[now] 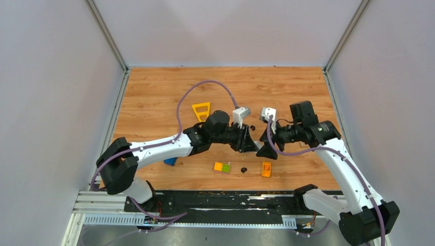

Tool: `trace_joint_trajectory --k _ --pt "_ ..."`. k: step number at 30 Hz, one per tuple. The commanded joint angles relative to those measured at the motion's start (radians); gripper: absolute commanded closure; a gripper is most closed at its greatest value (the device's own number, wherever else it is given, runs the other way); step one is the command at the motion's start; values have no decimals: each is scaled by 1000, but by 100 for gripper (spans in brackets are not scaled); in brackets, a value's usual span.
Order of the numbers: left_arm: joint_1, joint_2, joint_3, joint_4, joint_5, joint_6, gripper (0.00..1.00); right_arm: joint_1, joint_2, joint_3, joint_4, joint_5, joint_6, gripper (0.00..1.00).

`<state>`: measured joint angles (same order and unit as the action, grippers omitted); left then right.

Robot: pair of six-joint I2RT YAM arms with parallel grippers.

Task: Insert the wireless bluetooth earbuds into the charging case
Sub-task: Pass from the right arm to the left, then pass from the left arm to the right

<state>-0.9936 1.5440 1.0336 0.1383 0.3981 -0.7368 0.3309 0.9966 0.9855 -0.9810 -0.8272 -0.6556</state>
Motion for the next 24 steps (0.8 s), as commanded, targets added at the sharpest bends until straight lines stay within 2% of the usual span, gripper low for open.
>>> trace_joint_trajectory --k 1,7,12,14,17,20,24 --pt "-3 -149 -90 55 34 340 97 -2 86 163 -91 -215 -8 31" --pt "-3 -378 -230 95 20 595 100 -3 247 299 -129 -370 15 33" --pt "-2 -562 -339 152 -59 731 100 19 332 372 -172 -383 -67 42" --pt "-2 -594 -327 118 -61 735 100 43 348 395 -170 -373 -80 46" --pt "-3 -624 -314 99 -42 728 100 88 356 439 -164 -366 -86 47" --pt "-2 -631 -319 120 -41 707 100 149 392 497 -207 -365 -117 48" --pt "-2 -617 -358 205 -32 660 100 197 382 469 -205 -346 -127 52"
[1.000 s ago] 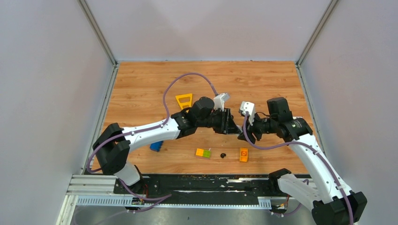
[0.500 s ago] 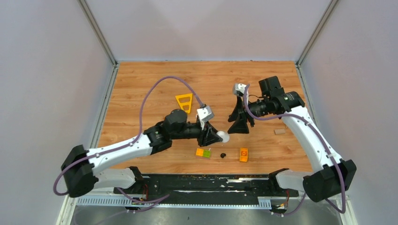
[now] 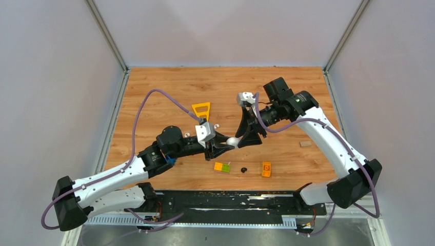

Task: Insert the wireless bluetooth earbuds into the charging case
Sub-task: Pass from the left arm to the right, then pass from the right arm to the left

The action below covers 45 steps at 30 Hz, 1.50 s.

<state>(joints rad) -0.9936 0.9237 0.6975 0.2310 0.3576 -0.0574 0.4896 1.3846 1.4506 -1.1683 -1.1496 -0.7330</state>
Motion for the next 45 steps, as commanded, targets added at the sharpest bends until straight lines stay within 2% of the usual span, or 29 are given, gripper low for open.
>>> trace_joint_trajectory --k 1,8,12,15,16,18,19,22,26,29,32,36,42,45 --pt "-2 11 -28 135 12 -32 100 47 -27 -17 1 -7 -43 53" --pt "-2 44 -36 202 40 -78 100 62 -114 -130 56 68 -33 56" --pt "-2 56 -20 183 48 -64 100 62 -118 -156 72 65 -28 63" --pt "-2 66 -7 159 43 -56 99 62 -114 -159 76 62 -28 74" --pt "-2 72 -1 142 28 -51 87 61 -114 -158 77 65 -27 79" --pt "-2 82 15 68 -21 -24 54 63 -114 -153 90 102 -7 85" --pt "-1 93 29 12 -47 -3 45 67 -117 -149 99 156 -1 87" --pt "-1 130 75 -178 -71 92 35 101 -134 -141 98 328 -30 90" --pt "-2 175 82 -217 -12 161 34 163 -133 -138 64 489 -102 91" --pt "-2 176 20 -89 19 142 36 195 -113 -121 46 544 -121 91" --pt "-1 182 -24 14 18 121 42 206 -99 -96 45 548 -111 91" --pt "-2 191 -30 39 31 127 53 222 -76 -63 23 569 -108 91" --pt "-2 146 -97 156 49 97 50 227 -51 -55 -1 575 -105 91" --pt "-2 119 -132 201 27 83 54 227 -47 -68 -5 560 -106 91"
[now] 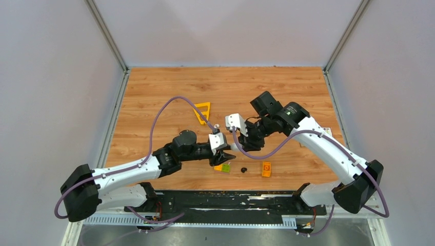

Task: Insert the wireless bluetooth earbuds into the charging case
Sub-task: Pass from the right arm to the left

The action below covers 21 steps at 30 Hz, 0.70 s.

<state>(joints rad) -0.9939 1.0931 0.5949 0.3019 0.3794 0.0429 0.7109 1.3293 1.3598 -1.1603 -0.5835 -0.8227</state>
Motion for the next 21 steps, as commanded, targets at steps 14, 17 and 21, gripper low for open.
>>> trace_joint_trajectory --k 14,17,21 --pt "-2 -22 -36 183 19 -38 61 6 34 14 -55 -87 -29 89" --pt "-1 -8 -31 171 32 -38 63 5 33 20 -53 -87 -29 89" --pt "-1 9 -24 157 32 -39 55 6 30 36 -53 -81 -27 89"
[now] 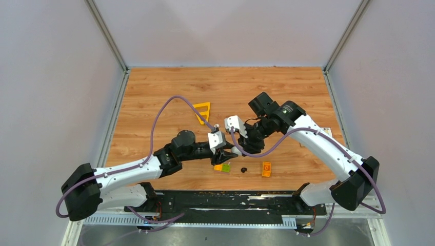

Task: Insert the wireless bluetooth earbuds into the charging case
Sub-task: Pass from the right arm to the left, then pass from the left arm to the right

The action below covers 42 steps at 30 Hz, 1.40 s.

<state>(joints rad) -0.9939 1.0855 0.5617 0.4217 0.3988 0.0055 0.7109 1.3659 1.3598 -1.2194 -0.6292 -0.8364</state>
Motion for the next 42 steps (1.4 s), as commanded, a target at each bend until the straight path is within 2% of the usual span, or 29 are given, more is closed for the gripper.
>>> trace_joint_trajectory --k 1,6,9,11,13,15,18,21,23,30,33,38,42 --pt "-1 19 11 37 10 -1 55 6 -7 39 6 -37 -13 89" --pt "-2 26 15 39 7 -22 56 8 -2 43 3 -50 -8 88" --pt "-2 28 15 41 10 -24 63 9 -2 39 7 -50 -4 88" --pt "-1 32 16 40 18 -23 72 10 -6 36 13 -52 -2 86" --pt "-2 34 17 42 24 -22 83 11 -10 35 15 -52 0 79" --pt "-1 35 14 51 14 -27 99 11 -16 32 12 -48 0 68" --pt "-2 23 -11 101 6 -44 100 8 -25 28 -19 -34 -23 53" --pt "-2 4 -33 133 21 -48 100 1 -17 39 -74 -32 -53 48" --pt "-2 -3 -54 184 20 -54 100 -2 -9 45 -93 -42 -56 49" --pt "-1 -4 -65 209 29 -58 100 -3 4 79 -94 -64 -40 75" --pt "-2 -10 -75 233 25 -69 100 -4 -3 82 -70 -58 -26 76" --pt "-2 -11 -77 242 23 -73 100 -6 -5 66 -51 -67 -16 70" --pt "-2 -10 -79 247 20 -73 100 -6 0 63 -50 -111 -8 74"
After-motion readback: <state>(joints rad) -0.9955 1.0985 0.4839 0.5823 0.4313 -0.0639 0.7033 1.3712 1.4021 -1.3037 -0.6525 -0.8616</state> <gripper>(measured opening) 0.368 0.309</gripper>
